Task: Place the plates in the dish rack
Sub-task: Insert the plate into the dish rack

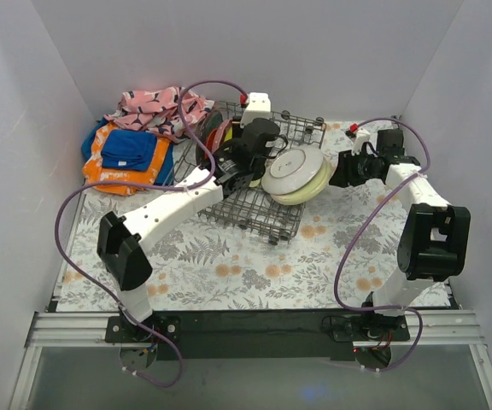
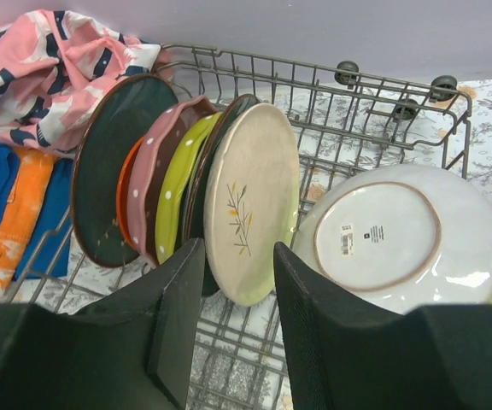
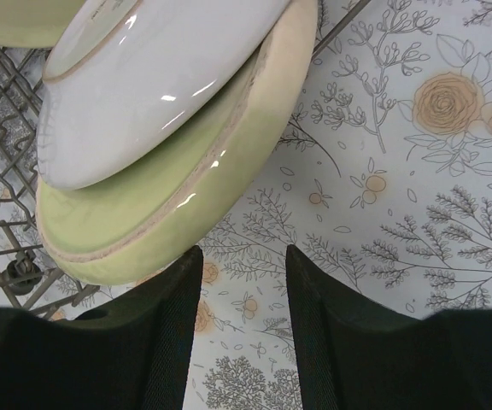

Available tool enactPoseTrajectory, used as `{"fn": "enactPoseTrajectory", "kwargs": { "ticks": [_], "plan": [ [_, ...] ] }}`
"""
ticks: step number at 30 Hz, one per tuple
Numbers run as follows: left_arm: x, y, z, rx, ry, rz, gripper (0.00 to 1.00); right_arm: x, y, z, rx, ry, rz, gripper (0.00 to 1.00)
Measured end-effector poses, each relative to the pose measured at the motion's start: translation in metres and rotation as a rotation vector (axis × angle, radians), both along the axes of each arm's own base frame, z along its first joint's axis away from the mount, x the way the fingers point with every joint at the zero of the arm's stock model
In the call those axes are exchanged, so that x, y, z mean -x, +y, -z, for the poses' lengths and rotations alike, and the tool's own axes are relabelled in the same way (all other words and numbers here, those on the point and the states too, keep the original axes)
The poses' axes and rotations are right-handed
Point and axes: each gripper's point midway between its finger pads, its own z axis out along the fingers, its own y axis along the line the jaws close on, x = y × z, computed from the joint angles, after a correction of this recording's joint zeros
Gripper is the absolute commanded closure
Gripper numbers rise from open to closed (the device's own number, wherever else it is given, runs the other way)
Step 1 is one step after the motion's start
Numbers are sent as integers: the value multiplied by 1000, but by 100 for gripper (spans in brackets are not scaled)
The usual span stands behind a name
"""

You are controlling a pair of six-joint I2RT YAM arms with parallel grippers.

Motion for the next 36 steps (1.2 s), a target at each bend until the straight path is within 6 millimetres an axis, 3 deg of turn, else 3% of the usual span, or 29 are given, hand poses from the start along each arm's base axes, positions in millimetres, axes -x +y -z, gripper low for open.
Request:
{"fn": "enactPoseTrajectory", "kwargs": {
  "ticks": [5,11,20,27,36],
  "plan": [
    [22,21,-6,68,12,-17,63,-7,0,-8,10,-23,8,50],
    [38,35,4,106,47,-36,63,-14,6,-18,26,-45,-1,51],
    [55,46,30,120,119,-45,63,-21,38,-38,18,-100,-70,51],
    [62,49,26,159,128,-42,63,-26,52,-40,2,-92,-84,51],
    [70,52,25,198,140,-37,63,-30,86,-44,-29,-75,-129,51]
  ]
}}
